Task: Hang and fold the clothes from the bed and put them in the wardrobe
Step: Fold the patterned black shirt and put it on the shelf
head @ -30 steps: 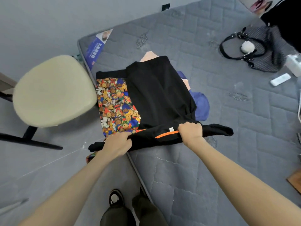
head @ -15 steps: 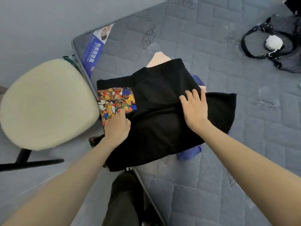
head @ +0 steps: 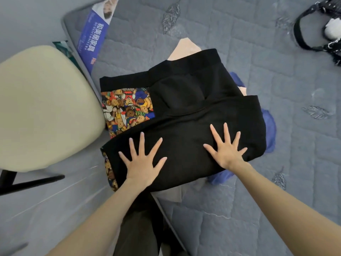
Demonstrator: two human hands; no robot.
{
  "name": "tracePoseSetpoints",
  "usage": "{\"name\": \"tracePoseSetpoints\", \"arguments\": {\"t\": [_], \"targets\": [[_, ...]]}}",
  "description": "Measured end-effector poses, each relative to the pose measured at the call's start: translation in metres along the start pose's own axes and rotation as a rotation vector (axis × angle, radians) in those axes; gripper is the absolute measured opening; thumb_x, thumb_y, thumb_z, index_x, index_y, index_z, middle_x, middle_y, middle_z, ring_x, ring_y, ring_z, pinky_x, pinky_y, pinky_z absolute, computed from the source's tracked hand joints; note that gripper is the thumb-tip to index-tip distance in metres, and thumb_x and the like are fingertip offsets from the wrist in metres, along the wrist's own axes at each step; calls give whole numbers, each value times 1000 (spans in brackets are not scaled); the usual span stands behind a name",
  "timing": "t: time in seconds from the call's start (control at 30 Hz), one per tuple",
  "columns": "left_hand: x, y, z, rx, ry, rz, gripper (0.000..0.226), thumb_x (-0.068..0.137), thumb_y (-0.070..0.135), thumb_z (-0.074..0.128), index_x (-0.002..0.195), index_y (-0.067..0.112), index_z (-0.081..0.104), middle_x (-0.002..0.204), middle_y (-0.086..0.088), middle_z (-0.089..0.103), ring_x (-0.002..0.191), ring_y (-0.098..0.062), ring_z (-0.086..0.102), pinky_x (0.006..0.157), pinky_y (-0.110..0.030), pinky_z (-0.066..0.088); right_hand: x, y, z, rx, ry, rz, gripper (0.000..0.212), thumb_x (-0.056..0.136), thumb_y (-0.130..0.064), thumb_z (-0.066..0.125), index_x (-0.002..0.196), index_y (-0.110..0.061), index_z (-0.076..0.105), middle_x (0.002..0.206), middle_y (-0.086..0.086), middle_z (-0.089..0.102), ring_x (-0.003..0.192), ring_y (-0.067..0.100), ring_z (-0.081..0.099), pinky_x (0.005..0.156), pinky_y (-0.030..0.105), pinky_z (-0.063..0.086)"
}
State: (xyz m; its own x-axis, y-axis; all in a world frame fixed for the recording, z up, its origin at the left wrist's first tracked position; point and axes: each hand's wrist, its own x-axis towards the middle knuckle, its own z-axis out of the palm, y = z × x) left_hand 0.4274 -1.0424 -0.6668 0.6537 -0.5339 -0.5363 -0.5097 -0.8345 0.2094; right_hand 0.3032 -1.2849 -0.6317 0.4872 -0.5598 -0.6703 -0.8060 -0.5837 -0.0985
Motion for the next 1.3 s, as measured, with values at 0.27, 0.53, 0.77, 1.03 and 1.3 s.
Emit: {"name": "tracePoseSetpoints", "arguments": {"t": [0.27,0.53,0.77,1.03,1.3], "targets": [[-43,30,33,215,179,295,105,68,80,50,151,39,0,160,-16,-6,143,-46,1,105,-73,10,-34,41,28,-372,123,-430,94,77,-79,40,140,-51,-24,155,-6,-30,141,45,-22,106,73,11],[-43,26,48,316,217,256,125,74,14,75,144,43,-24,158,-17,-14,142,-49,-1,107,-69,12,-21,55,39,-514,299,-379,115,83,3,57,141,-48,-28,157,-4,-27,140,53,-10,108,70,10],[-73,36,28,338,164,140,100,94,7,54,142,40,-28,161,-9,1,146,-36,10,115,-54,17,-33,47,31,-537,244,-321,87,91,-13,46,149,-45,-10,161,-10,-1,145,42,2,114,59,13],[-113,46,-30,213,267,127,55,90,6,50,138,29,38,112,2,57,98,-21,59,75,-27,34,-86,40,-30,-435,256,-368,30,90,-13,45,113,-28,59,110,2,64,101,28,59,68,32,37],[-125,39,-110,30,231,167,24,95,22,36,109,21,55,104,-2,63,85,-22,57,67,-32,39,-126,11,-84,-517,406,-454,20,91,-14,45,95,-24,62,93,1,65,88,23,62,63,30,32]]}}
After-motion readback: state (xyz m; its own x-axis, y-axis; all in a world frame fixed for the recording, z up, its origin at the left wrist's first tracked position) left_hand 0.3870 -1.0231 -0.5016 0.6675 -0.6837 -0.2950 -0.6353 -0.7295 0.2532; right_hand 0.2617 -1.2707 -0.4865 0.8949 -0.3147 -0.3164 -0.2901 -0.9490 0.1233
